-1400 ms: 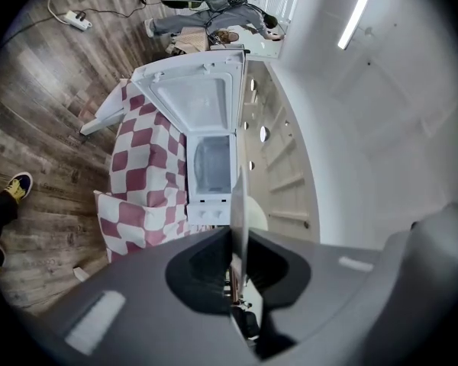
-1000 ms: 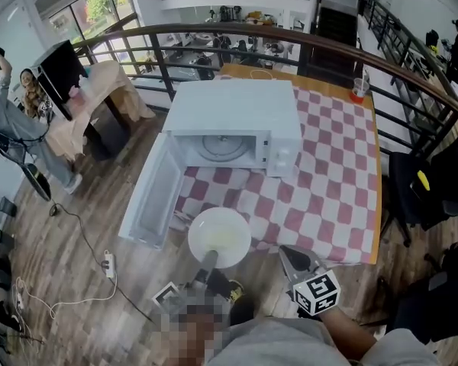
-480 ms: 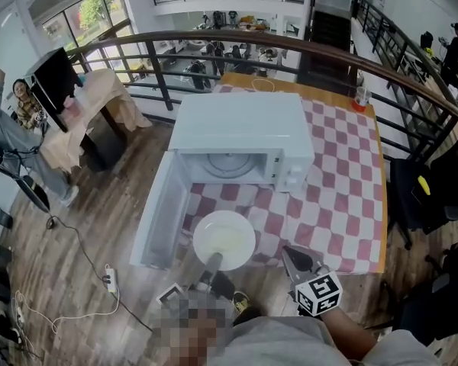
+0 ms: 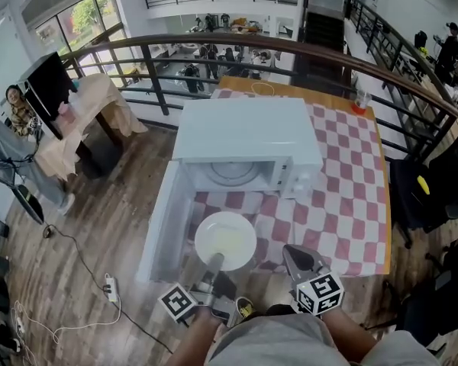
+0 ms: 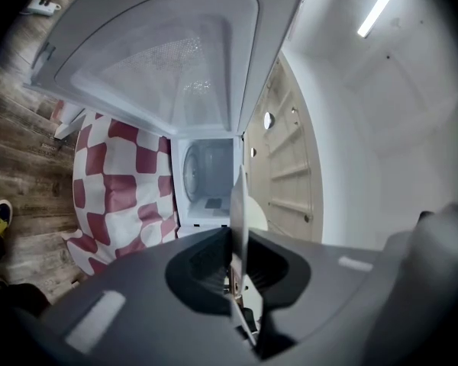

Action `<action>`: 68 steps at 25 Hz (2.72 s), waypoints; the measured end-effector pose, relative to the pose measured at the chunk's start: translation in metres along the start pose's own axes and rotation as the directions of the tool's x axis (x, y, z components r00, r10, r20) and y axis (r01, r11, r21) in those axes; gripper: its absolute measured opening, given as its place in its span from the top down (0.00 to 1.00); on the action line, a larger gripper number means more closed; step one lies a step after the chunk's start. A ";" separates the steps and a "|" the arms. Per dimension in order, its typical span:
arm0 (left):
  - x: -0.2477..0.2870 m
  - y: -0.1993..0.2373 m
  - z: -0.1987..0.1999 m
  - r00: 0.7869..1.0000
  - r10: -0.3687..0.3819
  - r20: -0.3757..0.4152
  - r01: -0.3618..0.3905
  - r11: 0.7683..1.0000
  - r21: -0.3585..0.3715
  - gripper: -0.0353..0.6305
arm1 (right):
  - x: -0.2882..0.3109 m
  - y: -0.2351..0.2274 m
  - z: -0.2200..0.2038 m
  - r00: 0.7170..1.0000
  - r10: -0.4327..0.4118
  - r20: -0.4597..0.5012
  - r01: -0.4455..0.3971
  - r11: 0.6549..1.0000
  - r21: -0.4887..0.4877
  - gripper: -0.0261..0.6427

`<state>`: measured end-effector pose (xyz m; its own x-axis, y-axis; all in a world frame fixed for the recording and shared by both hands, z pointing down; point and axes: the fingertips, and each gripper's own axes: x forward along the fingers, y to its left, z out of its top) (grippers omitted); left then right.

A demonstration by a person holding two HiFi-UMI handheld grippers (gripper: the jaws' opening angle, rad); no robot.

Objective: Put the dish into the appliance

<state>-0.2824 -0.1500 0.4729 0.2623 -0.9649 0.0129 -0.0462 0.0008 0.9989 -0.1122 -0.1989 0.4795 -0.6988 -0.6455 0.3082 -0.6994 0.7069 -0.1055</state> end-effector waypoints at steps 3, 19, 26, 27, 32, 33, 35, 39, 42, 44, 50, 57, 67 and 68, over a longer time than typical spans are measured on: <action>0.003 0.000 0.004 1.000 -0.001 -0.010 0.001 1.000 0.005 0.90 | 0.003 0.001 0.002 1.000 -0.009 -0.003 0.009 1.000 0.000 0.96; 0.026 0.004 0.003 0.999 0.002 -0.047 -0.003 1.000 -0.012 0.90 | 0.009 -0.016 0.010 0.999 -0.050 -0.010 0.050 0.999 -0.007 0.96; 0.044 0.005 0.009 0.999 0.005 -0.054 -0.006 1.000 -0.016 0.90 | 0.025 -0.029 0.014 0.998 -0.055 -0.005 0.055 0.998 -0.005 0.96; 0.045 0.007 0.010 0.998 0.013 -0.057 -0.013 1.000 -0.011 0.90 | 0.027 -0.030 0.015 0.998 -0.057 -0.005 0.057 0.998 -0.003 0.96; 0.072 0.007 0.024 0.998 0.015 -0.056 -0.015 1.000 -0.004 0.90 | 0.046 -0.049 0.030 0.998 -0.066 0.010 0.066 0.998 -0.022 0.97; 0.079 0.006 0.026 0.998 0.008 -0.057 -0.008 1.000 -0.004 0.90 | 0.051 -0.054 0.031 0.998 -0.067 0.010 0.067 0.998 -0.021 0.97; 0.090 0.009 0.027 0.998 0.011 -0.063 -0.012 1.000 -0.006 0.90 | 0.057 -0.064 0.029 0.997 -0.072 0.002 0.072 0.997 -0.017 0.97; 0.109 0.017 0.032 0.996 0.029 -0.079 -0.029 1.000 -0.007 0.90 | 0.067 -0.081 0.028 0.996 -0.090 -0.012 0.089 0.996 -0.008 0.96; 0.124 0.020 0.038 0.996 0.034 -0.086 -0.035 0.999 -0.014 0.90 | 0.079 -0.091 0.032 0.995 -0.097 -0.016 0.097 0.995 -0.004 0.96; 0.135 0.023 0.043 0.995 0.041 -0.090 -0.042 0.999 -0.013 0.90 | 0.087 -0.097 0.034 0.995 -0.100 -0.018 0.100 0.995 0.001 0.96; 0.169 0.031 0.053 0.994 0.036 -0.099 -0.037 0.999 -0.006 0.90 | 0.113 -0.113 0.035 0.995 -0.094 -0.037 0.095 0.995 0.024 0.97; 0.187 0.059 0.065 0.993 0.074 -0.089 -0.076 0.997 -0.012 0.90 | 0.136 -0.115 0.033 0.997 -0.052 -0.058 0.054 0.998 0.034 0.96; 0.230 0.093 0.090 0.992 0.113 -0.047 -0.115 0.993 -0.032 0.90 | 0.154 -0.116 0.030 0.998 0.002 -0.063 0.001 0.999 0.040 0.96; 0.235 0.095 0.091 0.992 0.115 -0.042 -0.116 0.993 -0.033 0.90 | 0.155 -0.117 0.030 0.998 0.007 -0.061 -0.004 0.999 0.044 0.96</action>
<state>-0.3131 -0.4007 0.5669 0.2960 -0.9464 0.1292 -0.0442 0.1215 0.9916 -0.1431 -0.3907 0.5118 -0.6929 -0.6218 0.3649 -0.7026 0.6959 -0.1483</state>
